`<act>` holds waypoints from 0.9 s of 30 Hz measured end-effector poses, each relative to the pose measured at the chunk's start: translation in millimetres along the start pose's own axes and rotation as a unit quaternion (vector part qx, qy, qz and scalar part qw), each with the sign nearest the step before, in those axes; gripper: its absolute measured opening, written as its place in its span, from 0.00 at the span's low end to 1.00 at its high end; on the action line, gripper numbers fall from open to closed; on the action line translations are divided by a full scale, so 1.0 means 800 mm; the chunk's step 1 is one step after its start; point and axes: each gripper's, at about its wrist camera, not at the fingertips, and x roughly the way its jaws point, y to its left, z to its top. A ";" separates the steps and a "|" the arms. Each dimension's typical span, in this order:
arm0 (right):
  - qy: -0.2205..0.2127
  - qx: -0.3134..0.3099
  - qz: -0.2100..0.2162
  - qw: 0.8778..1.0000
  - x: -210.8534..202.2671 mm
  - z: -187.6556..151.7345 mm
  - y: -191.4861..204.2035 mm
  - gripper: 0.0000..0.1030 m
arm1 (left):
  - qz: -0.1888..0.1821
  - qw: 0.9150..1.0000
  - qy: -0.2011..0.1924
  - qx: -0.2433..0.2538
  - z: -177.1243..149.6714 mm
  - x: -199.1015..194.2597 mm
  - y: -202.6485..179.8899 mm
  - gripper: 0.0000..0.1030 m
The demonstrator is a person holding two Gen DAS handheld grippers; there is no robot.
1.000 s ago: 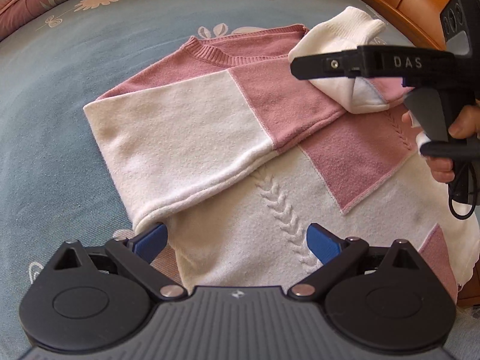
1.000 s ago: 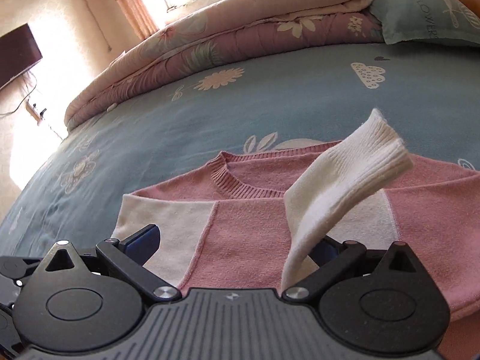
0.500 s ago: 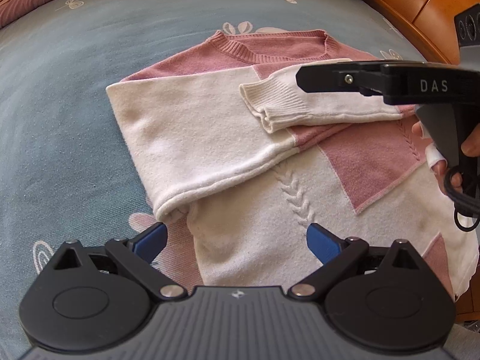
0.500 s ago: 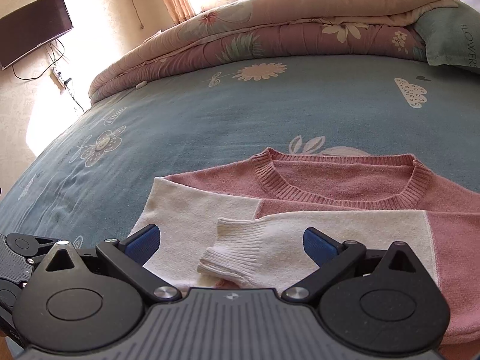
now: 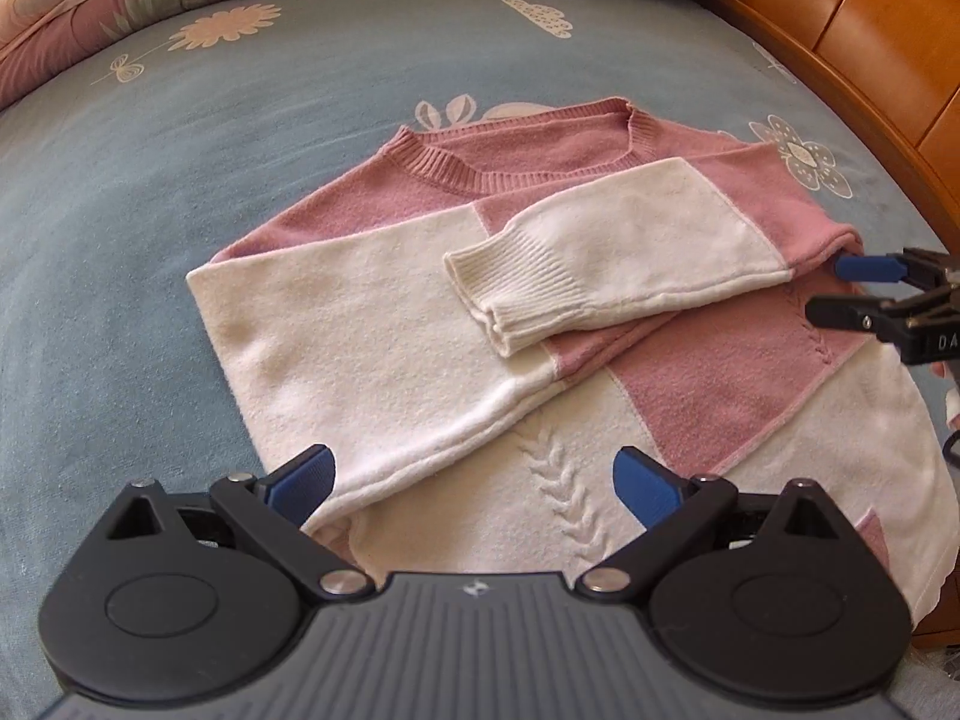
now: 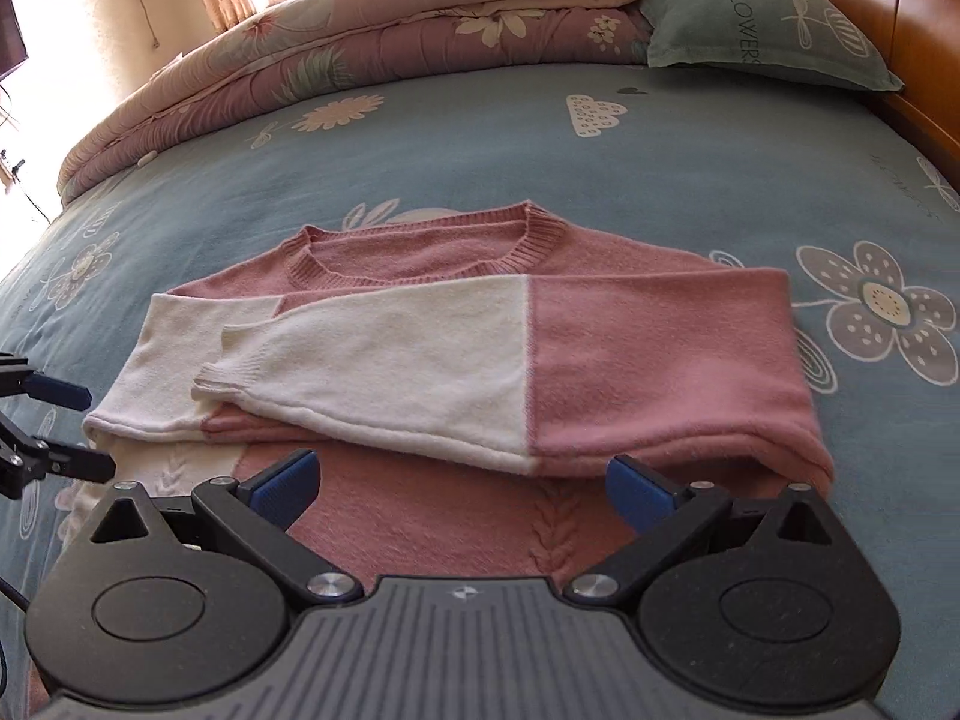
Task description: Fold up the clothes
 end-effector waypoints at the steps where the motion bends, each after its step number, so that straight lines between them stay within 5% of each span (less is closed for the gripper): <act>1: 0.002 0.006 -0.008 1.000 0.000 -0.006 -0.010 1.00 | -0.006 1.000 -0.009 0.001 0.009 0.000 -0.007 0.96; 8: -0.025 0.044 -0.021 0.998 0.006 -0.007 -0.056 1.00 | -0.067 0.996 -0.053 -0.005 0.080 0.037 -0.065 0.96; 13: -0.024 0.052 -0.021 0.998 0.023 -0.001 -0.084 1.00 | -0.093 0.995 -0.035 -0.015 0.102 0.086 -0.100 0.96; 16: -0.022 0.039 -0.037 0.998 0.024 -0.003 -0.098 1.00 | -0.072 0.997 0.006 -0.016 0.098 0.119 -0.110 0.96; 25: 0.004 0.007 -0.024 1.000 -0.004 -0.002 -0.100 1.00 | -0.044 0.998 0.009 0.036 0.100 0.108 -0.129 0.98; 27: -0.021 0.006 -0.028 0.999 -0.021 0.007 -0.101 1.00 | -0.039 0.998 0.001 0.047 0.103 0.104 -0.131 0.98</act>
